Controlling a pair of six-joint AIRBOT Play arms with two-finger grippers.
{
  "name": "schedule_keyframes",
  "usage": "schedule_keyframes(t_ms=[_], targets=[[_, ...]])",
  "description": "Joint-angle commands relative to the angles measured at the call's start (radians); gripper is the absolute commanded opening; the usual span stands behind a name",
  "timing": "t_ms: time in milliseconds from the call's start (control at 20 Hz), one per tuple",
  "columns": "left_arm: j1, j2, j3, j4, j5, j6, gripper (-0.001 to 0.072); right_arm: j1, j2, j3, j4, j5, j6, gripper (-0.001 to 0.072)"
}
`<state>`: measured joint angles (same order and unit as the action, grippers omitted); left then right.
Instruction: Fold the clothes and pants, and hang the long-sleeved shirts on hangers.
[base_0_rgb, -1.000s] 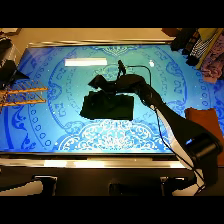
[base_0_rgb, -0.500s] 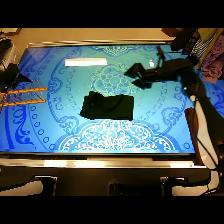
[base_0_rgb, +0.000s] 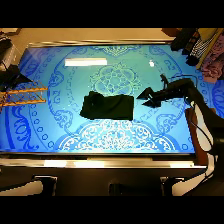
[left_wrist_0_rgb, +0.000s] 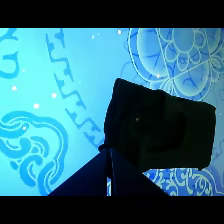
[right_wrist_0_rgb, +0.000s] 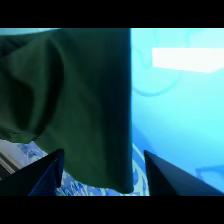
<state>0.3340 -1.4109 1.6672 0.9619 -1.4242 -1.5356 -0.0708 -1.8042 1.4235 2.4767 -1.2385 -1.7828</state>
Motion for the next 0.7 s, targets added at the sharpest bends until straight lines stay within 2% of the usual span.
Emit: schedule_keyframes(t_ms=[0, 200, 250, 350, 450, 500, 650], targets=[[0.001, 0.001, 0.000, 0.000, 0.002, 0.011, 0.0019, 0.043, -0.084, -0.013, 0.024, 0.018, -0.052, 0.0543], [0.001, 0.001, 0.000, 0.000, 0.003, 0.011, 0.0019, 0.104, -0.119, -0.013, 0.028, 0.064, -0.061, 0.0537], [0.001, 0.001, 0.000, 0.000, 0.003, 0.011, 0.0019, 0.114, -0.120, -0.013, 0.028, 0.081, -0.061, 0.0517], [0.001, 0.001, 0.000, 0.000, 0.003, 0.011, 0.0019, 0.118, -0.120, -0.013, 0.045, 0.106, -0.061, 0.0373], [0.001, 0.001, 0.000, 0.000, 0.003, 0.011, 0.0018, 0.117, -0.117, -0.013, 0.079, 0.111, -0.062, 0.0109], [0.001, 0.001, 0.000, 0.000, 0.003, 0.011, 0.0019, 0.118, -0.109, -0.011, 0.095, 0.111, -0.062, 0.0029], [0.001, 0.001, 0.000, 0.000, 0.002, 0.011, 0.0019, 0.107, -0.050, 0.024, 0.121, 0.122, -0.056, 0.0026]])
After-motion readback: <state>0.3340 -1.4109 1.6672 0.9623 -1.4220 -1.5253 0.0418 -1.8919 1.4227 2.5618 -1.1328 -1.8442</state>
